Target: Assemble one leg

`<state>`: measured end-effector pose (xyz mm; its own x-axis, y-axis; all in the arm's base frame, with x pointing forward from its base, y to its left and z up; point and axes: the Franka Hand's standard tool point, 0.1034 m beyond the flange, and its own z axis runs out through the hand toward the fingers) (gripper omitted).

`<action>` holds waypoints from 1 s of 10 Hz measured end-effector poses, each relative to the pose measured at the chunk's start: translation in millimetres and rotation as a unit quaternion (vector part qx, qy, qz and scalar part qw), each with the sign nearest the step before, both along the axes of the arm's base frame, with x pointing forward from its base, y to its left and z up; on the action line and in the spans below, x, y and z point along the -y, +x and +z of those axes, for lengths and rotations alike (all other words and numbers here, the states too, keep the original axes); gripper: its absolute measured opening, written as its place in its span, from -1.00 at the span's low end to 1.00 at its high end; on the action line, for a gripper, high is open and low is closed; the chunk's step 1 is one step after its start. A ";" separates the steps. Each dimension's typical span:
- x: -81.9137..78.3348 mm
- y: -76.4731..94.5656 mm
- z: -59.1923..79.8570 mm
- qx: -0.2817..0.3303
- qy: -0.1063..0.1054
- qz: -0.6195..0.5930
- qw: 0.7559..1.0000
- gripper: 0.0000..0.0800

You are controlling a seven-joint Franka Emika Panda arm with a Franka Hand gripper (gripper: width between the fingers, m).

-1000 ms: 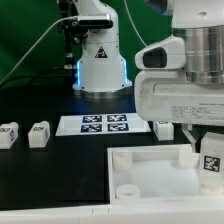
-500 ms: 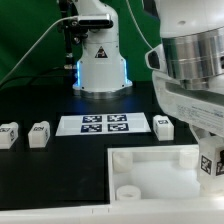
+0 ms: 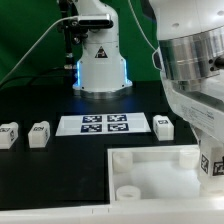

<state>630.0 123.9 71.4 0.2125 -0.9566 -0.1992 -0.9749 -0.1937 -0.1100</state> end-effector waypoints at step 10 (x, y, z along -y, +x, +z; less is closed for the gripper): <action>-4.4 -0.9 2.2 0.079 -0.097 0.595 0.794 0.62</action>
Offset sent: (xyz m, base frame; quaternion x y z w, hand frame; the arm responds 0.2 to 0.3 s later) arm -0.0080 -0.0030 0.0074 -0.0187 0.0715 -0.3333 0.9399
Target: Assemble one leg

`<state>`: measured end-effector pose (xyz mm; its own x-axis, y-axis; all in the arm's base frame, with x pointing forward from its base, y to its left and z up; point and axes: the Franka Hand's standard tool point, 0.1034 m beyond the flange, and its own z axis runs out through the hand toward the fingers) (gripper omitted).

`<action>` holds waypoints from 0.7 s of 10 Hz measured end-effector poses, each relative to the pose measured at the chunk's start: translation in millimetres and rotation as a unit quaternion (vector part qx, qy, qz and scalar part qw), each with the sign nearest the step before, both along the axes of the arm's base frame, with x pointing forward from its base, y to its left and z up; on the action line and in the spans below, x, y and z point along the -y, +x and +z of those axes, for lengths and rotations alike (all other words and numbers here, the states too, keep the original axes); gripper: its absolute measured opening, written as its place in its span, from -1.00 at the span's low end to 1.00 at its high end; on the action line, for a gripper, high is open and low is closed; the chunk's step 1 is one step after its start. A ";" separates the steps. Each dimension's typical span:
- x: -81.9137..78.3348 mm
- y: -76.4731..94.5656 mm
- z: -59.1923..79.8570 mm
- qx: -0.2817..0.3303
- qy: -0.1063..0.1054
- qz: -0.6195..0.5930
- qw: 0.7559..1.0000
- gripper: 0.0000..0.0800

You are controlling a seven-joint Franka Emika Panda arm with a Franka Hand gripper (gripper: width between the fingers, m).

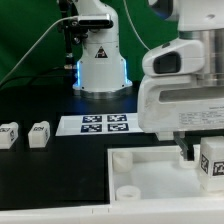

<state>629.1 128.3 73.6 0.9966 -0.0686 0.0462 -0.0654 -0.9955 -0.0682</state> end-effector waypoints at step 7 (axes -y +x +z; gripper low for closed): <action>5.5 -0.8 -3.3 -0.024 0.023 -0.257 0.966 -0.25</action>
Offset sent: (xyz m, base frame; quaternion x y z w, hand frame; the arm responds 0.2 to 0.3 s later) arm 0.0000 0.0000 0.0000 0.0000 0.0000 0.2667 0.9638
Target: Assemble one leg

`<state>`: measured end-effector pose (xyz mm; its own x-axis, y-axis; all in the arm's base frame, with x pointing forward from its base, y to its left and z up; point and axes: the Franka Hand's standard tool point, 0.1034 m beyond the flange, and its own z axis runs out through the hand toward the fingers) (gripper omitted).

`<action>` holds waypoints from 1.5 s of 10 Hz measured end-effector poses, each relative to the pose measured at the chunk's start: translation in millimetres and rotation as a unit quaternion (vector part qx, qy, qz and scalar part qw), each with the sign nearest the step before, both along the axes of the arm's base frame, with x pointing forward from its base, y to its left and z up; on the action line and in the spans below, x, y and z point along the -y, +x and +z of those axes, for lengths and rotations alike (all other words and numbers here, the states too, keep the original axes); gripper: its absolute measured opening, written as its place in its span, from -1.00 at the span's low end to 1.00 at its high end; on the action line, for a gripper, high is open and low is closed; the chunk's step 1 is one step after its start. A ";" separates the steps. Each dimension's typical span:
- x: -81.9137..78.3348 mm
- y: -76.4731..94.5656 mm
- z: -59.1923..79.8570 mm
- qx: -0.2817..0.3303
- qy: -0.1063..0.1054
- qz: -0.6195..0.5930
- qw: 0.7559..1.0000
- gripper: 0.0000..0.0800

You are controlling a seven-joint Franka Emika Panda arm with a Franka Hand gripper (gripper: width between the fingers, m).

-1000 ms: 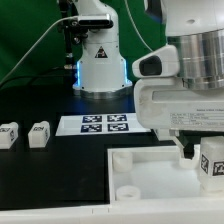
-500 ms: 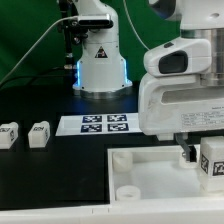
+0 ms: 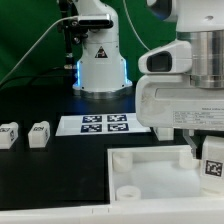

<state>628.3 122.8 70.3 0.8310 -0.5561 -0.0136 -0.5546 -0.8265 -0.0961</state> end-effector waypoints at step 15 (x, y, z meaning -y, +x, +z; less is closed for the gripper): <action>-4.5 0.3 -3.6 0.008 0.047 -0.093 0.995 0.62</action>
Offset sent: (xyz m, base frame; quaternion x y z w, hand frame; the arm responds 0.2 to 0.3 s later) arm 0.0059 0.0070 -0.0089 0.0460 0.0004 0.3286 0.9434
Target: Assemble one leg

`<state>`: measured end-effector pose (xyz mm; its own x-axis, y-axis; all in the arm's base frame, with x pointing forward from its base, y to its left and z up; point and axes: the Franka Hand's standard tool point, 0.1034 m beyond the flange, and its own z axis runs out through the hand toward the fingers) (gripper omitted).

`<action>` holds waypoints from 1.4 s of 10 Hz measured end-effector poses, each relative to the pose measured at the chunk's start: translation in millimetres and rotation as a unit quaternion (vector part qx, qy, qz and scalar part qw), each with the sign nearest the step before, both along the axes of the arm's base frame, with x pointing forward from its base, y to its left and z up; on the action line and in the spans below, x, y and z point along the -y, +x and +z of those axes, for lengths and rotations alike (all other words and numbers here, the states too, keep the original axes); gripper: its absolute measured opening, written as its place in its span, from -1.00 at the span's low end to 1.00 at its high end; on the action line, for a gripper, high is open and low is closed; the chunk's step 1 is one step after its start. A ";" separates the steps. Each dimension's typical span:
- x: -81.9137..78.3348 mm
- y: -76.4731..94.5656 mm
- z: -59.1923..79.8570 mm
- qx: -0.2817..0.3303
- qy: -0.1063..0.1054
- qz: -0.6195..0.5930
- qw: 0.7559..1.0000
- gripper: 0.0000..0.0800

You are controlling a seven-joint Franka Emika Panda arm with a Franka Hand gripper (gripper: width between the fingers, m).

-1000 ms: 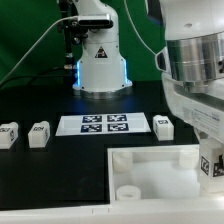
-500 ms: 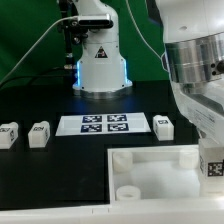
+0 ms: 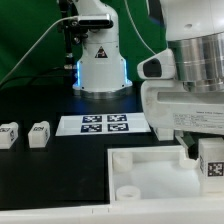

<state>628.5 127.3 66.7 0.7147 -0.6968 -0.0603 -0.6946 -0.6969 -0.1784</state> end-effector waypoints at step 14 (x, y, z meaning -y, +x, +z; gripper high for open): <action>10.8 6.4 3.6 -0.010 -0.023 -0.097 0.995 -0.25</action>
Offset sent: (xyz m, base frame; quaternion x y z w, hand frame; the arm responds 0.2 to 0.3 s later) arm 0.0153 -0.0149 0.0121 -0.1114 0.0400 -0.4130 0.9030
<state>634.9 116.5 70.3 0.5660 -0.8236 -0.0378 -0.8196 -0.5571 -0.1340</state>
